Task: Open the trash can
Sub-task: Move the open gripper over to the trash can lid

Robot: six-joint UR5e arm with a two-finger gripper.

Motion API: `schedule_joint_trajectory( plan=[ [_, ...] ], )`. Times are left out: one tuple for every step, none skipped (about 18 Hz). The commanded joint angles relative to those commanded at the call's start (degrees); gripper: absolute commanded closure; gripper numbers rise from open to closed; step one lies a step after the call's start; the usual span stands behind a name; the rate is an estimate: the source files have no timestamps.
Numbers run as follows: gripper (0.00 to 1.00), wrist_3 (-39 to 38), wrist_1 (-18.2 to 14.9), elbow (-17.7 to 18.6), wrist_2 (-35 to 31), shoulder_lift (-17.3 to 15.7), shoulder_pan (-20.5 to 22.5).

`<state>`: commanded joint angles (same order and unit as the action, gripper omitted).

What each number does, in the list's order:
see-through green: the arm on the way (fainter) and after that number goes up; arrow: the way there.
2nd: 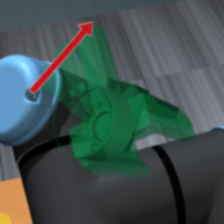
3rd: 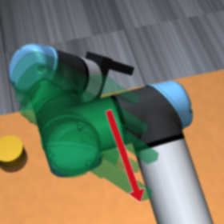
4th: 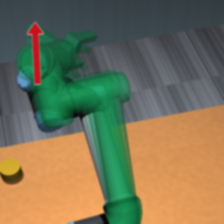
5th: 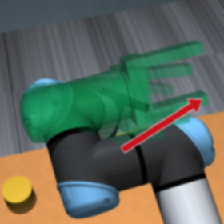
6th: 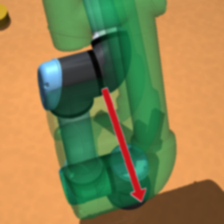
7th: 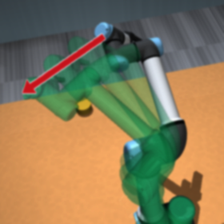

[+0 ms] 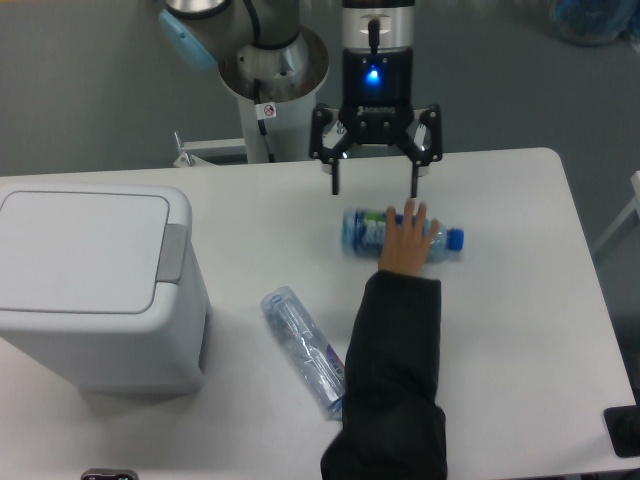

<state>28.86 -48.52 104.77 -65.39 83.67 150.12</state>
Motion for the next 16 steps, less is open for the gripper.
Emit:
schedule_joint_trajectory(
  plan=[
    [0.00, -2.20, 0.00, -0.61, 0.35, 0.44, -0.79],
    [0.00, -4.05, 0.00, -1.14, 0.88, 1.05, -1.93],
    [0.00, -5.72, 0.00, -1.84, 1.40, 1.84, -2.90],
    [0.00, -7.83, 0.00, -2.81, 1.50, 2.89, -3.86],
    [0.00, -9.76, 0.00, -3.51, 1.50, 3.77, -5.00],
    [0.00, -11.09, 0.09, -4.04, 1.50, 4.74, -6.41],
    [0.00, -11.80, 0.09, -4.48, 1.58, 5.44, -7.55],
    [0.00, -12.59, 0.09, -4.84, 1.76, 5.97, -8.52],
    [0.00, -13.38, 0.09, -4.93, 2.28, 6.24, -9.23],
    [0.00, -13.82, 0.09, -4.84, 2.98, 6.24, -9.58],
    [0.00, -13.83, 0.09, -4.84, 3.77, 6.42, -9.58],
    [0.00, -13.91, 0.09, -4.84, 4.39, 6.59, -9.76],
    [0.00, -14.09, 0.09, -4.84, 5.18, 6.59, -10.20],
    [0.00, -14.35, 0.09, -4.84, 5.45, 6.59, -10.46],
    [0.00, -14.35, 0.09, -4.84, 5.54, 6.59, -10.55],
    [0.00, -14.35, 0.09, -4.84, 5.71, 6.59, -10.73]
  ],
)
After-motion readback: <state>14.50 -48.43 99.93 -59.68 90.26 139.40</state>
